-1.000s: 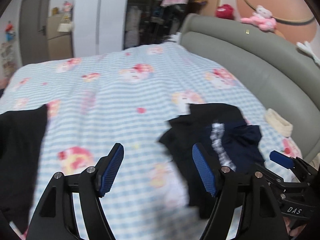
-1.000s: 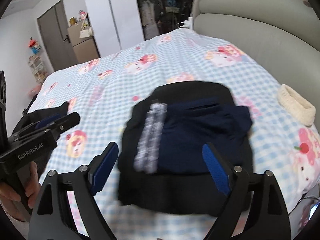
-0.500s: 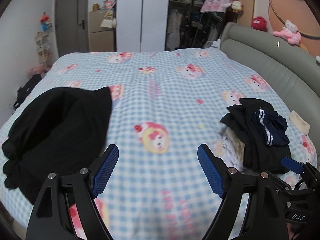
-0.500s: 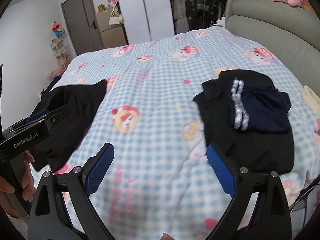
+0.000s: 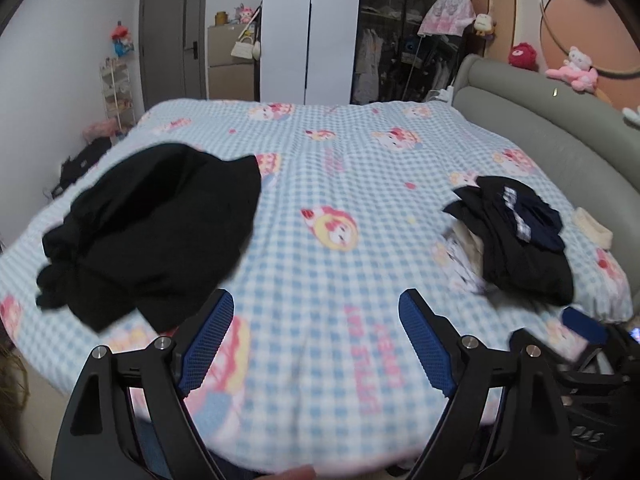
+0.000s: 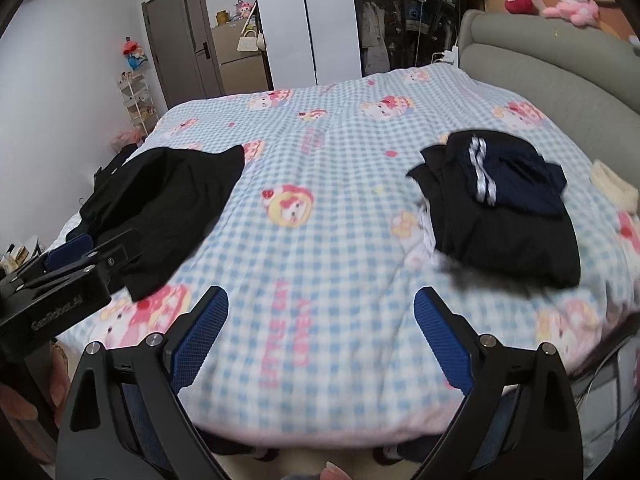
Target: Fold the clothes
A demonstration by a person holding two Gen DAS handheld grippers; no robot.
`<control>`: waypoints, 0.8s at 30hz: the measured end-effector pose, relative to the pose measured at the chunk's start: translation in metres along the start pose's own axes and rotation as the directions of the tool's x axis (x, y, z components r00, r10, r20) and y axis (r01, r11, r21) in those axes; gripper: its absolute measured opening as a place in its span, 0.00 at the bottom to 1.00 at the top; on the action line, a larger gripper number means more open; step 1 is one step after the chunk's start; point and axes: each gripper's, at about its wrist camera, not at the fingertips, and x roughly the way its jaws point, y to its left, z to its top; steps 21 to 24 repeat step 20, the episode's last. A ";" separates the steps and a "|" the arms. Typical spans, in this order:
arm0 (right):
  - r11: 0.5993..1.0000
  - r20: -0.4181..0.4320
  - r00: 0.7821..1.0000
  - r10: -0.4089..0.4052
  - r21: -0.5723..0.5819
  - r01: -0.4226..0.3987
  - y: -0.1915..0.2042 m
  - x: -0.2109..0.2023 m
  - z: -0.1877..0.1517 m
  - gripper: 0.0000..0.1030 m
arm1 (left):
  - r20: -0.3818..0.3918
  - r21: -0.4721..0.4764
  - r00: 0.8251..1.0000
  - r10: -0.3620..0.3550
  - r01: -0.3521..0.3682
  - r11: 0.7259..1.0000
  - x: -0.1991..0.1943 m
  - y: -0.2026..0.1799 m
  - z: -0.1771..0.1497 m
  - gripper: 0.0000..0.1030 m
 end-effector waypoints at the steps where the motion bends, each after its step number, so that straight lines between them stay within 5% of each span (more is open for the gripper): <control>1: 1.000 -0.011 1.000 -0.002 -0.001 0.002 0.000 -0.002 -0.009 0.94 | -0.005 -0.012 1.000 -0.004 0.004 1.000 -0.003 0.000 -0.008 0.84; 15: 1.000 -0.048 0.999 -0.019 -0.008 0.018 -0.012 -0.010 -0.053 0.94 | -0.057 -0.016 0.998 -0.024 0.023 1.000 -0.009 -0.008 -0.064 0.84; 24: 1.000 -0.053 0.998 -0.017 -0.011 0.016 -0.012 -0.011 -0.055 0.94 | -0.043 -0.008 0.999 -0.029 0.028 1.000 -0.014 -0.012 -0.066 0.84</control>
